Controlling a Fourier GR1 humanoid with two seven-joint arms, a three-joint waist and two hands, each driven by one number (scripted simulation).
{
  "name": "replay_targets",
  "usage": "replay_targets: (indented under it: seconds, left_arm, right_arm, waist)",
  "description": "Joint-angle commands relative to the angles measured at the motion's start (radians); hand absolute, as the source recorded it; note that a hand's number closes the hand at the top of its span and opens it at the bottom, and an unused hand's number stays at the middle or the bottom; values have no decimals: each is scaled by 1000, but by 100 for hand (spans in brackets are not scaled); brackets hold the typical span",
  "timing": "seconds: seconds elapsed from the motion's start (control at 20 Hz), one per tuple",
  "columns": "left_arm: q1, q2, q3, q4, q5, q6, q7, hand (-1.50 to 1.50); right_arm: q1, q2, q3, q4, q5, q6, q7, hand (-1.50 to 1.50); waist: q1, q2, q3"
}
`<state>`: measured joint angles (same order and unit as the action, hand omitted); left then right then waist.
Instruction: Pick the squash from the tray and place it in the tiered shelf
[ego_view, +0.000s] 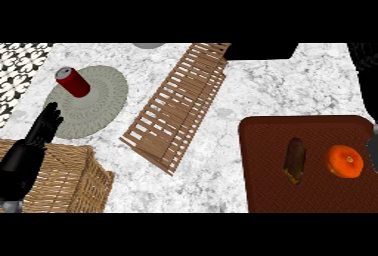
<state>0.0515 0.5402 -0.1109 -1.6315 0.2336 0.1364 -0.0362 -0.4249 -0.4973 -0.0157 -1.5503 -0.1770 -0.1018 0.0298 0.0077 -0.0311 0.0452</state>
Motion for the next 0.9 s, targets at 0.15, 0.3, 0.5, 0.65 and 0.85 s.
replay_targets:
  seconds: [0.15, 0.3, 0.5, 0.65, 0.85]
  left_arm:
    - [-17, -41, 24, -94, 3, 129, 61, 0]
    - [3, -67, 36, -100, 61, 156, 87, 0]
    - [10, -114, -27, -147, 28, 233, 100, 0]
    - [-33, -92, -16, -105, 31, 236, 108, 0]
    - [-19, -74, -23, -138, 46, 239, 124, 0]
  right_arm:
    - [43, -12, 9, 82, -197, 294, -54, 150]
    - [124, -115, -48, 170, -12, 154, -48, 150]
    - [147, -64, -165, 251, -437, 491, -67, -150]
    - [182, -145, -189, 331, -460, 710, -173, -150]
    - [194, -307, -148, 256, -397, 889, -141, -150]
  waist:
    - [3, 38, -42]
    - [-27, 46, -45]
    - [-32, 37, -42]
    - [-32, 40, -42]
    - [-38, 32, -45]
